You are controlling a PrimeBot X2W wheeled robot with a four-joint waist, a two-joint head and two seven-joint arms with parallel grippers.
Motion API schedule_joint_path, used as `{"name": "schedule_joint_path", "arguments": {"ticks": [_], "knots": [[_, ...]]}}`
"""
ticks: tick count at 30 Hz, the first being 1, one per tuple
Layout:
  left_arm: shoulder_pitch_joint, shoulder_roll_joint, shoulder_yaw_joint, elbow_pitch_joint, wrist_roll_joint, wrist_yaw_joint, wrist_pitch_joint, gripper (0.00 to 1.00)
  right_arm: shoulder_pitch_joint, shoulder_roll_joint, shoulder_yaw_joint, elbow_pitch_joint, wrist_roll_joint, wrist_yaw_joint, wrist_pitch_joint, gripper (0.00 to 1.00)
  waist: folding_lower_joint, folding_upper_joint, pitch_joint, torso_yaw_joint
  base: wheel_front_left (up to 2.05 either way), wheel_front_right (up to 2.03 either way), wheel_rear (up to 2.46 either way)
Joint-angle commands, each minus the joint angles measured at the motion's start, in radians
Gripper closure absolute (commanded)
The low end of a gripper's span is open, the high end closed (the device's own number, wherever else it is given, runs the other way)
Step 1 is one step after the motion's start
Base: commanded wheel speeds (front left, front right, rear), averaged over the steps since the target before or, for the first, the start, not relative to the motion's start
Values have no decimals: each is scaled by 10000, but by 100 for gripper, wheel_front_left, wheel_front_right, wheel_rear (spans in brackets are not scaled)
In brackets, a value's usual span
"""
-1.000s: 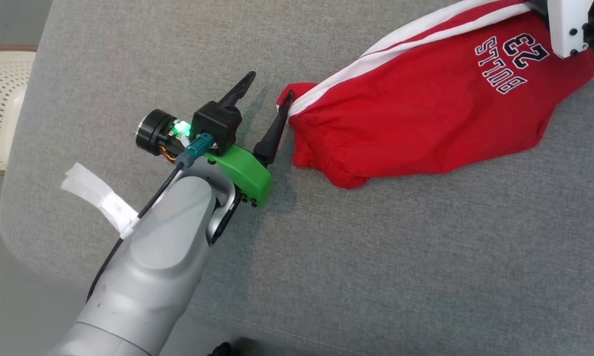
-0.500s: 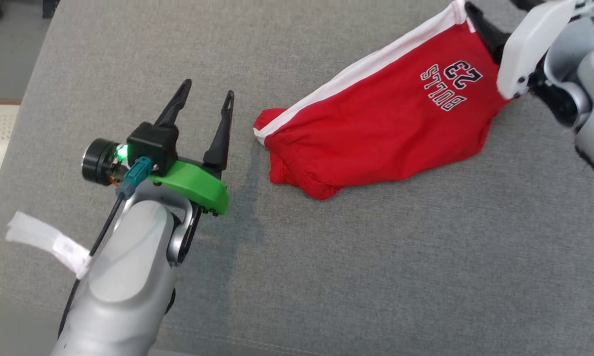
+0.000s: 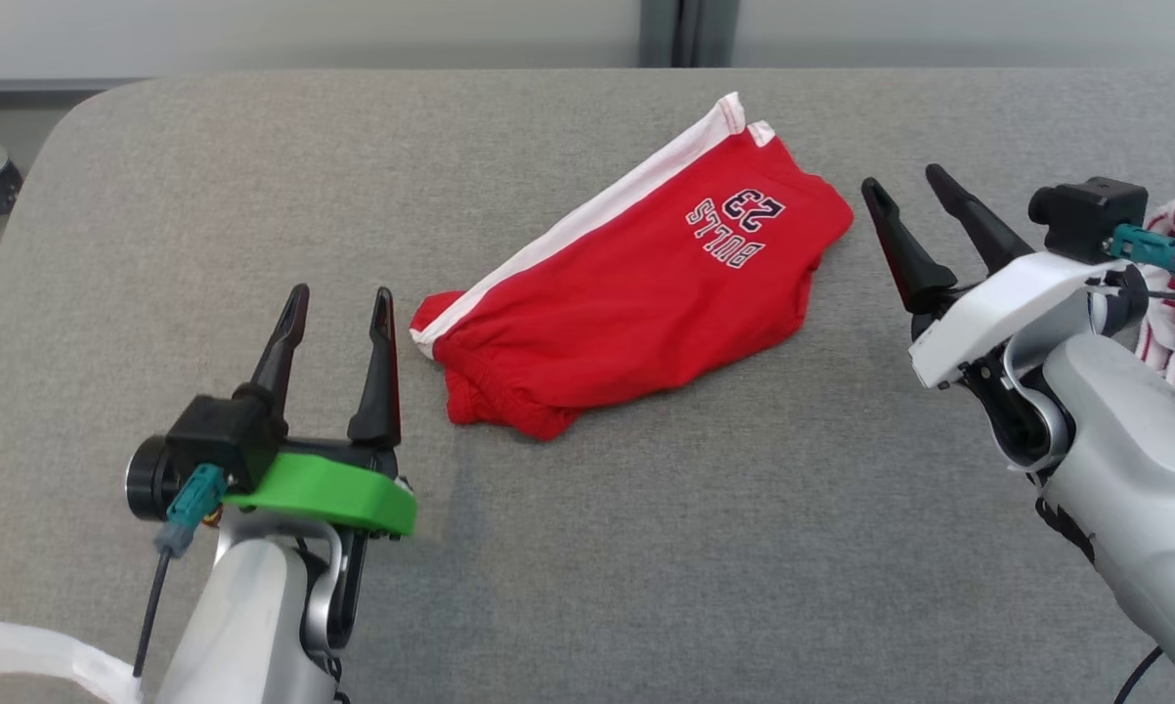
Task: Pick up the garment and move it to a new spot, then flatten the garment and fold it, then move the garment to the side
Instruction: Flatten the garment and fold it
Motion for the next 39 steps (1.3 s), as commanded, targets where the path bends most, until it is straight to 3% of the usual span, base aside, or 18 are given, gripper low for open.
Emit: {"name": "schedule_joint_path", "arguments": {"ticks": [1,9,15,19,30,34,39], "knots": [[348,-53,111,-140,79,-121,1,0,344,71,-529,-267,-357,-1,-66,0,0,-1,-493,-550,0,0,0],[1758,-361,1010,-902,652,-420,3,0,3420,1594,-3964,-2375,-2919,-1,-61,0,0,-1,-771,-1094,0,0,0],[2440,-482,1184,-1177,882,-639,2,0,4935,2569,-5174,-3342,-4023,-1,-63,0,0,-1,-864,-1248,0,0,0],[2613,-522,1192,-1161,984,-682,2,0,5335,2860,-5425,-3525,-4351,-1,-62,0,0,-1,-896,-1250,0,0,0],[2082,-535,909,-1083,855,-638,2,0,5074,2824,-5328,-3116,-4276,-1,371,0,0,-1,-520,-780,0,0,0],[1866,-536,735,-1090,790,-596,2,0,4584,2962,-5535,-2765,-3877,0,822,0,0,-1,-98,-367,0,0,0],[1552,-537,373,-1013,700,-587,2,0,3784,3138,-5676,-2385,-2502,0,1823,0,0,-1,518,268,0,0,0]]}}
